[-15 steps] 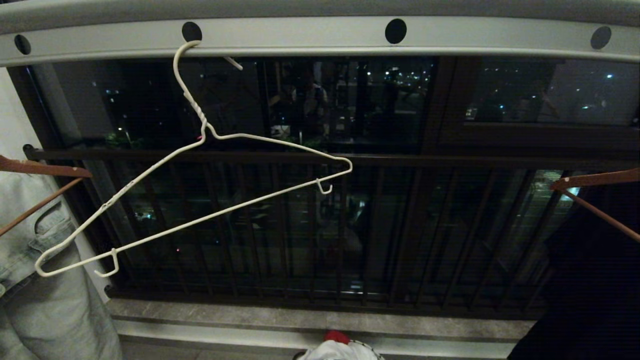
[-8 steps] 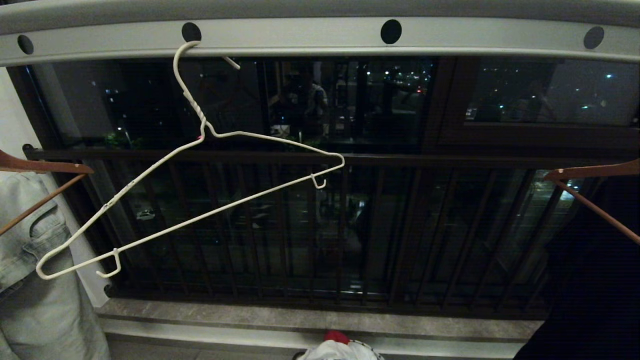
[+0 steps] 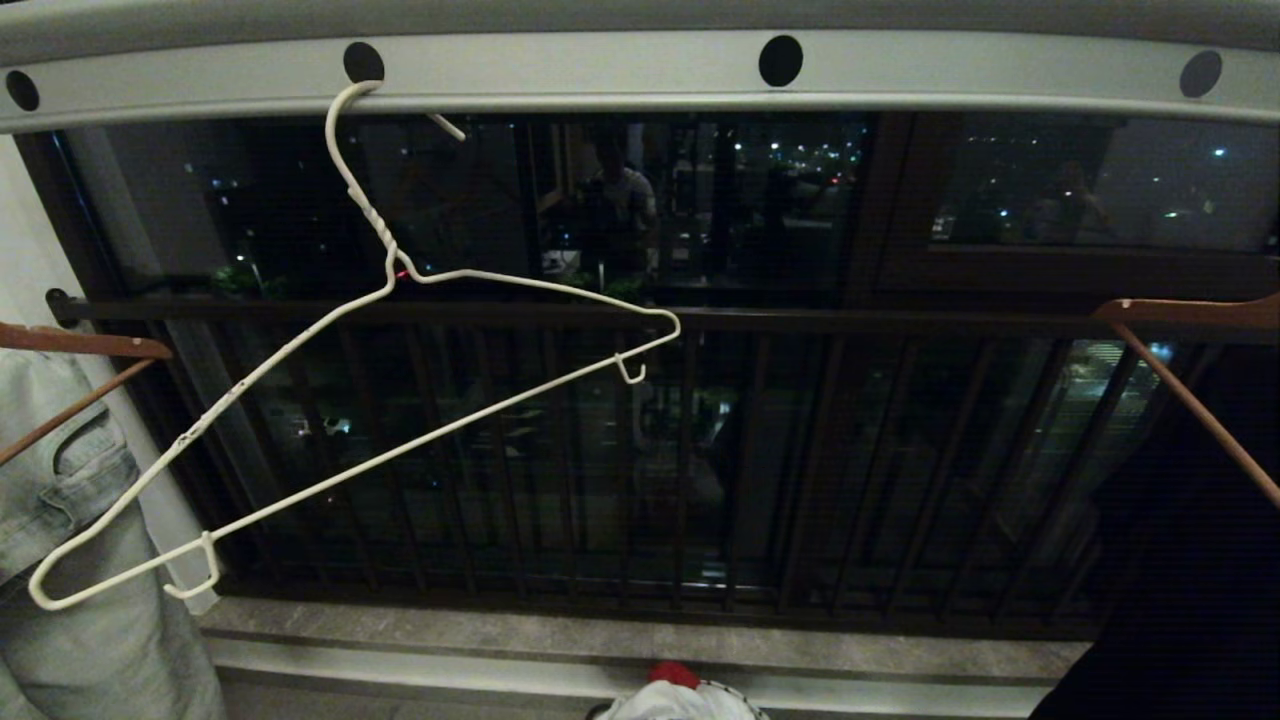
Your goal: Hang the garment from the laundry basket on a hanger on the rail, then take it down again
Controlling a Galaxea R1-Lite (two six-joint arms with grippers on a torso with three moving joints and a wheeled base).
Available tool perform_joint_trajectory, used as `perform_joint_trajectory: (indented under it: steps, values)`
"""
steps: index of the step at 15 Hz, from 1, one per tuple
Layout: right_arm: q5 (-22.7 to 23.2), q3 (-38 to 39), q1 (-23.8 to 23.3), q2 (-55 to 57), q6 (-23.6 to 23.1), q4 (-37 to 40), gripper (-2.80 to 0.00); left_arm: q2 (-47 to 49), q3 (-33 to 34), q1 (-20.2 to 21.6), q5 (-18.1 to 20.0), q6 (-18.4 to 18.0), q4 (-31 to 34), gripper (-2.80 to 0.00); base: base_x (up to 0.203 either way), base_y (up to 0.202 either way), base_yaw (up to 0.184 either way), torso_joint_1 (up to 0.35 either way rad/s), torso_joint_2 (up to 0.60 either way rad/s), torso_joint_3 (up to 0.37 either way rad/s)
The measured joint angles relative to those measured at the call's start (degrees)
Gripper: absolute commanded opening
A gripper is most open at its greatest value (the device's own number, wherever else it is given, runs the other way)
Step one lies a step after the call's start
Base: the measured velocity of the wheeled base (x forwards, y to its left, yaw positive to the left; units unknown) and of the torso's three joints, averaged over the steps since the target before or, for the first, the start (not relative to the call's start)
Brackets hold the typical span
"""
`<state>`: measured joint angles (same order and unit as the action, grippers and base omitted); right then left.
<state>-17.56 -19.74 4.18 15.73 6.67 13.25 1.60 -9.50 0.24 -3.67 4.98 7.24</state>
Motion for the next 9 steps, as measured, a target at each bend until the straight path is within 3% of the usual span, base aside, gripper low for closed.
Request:
perform_joint_trajectory:
  steps: [4,9]
  values:
    - [1.69,9.44,0.0,-0.27,-4.8,-12.21,-2.8,-1.38,7.72,0.0,2.73,-7.66,-5.99,-2.8,0.0,0.0,0.0,0.0,0.0,0.0]
    - [2.03,11.36,-5.16,-2.1,-9.85,-14.12,-2.8,-1.55,9.32,-0.02,3.19,-9.41,-6.91,-2.8,0.0,0.0,0.0,0.0,0.0,0.0]
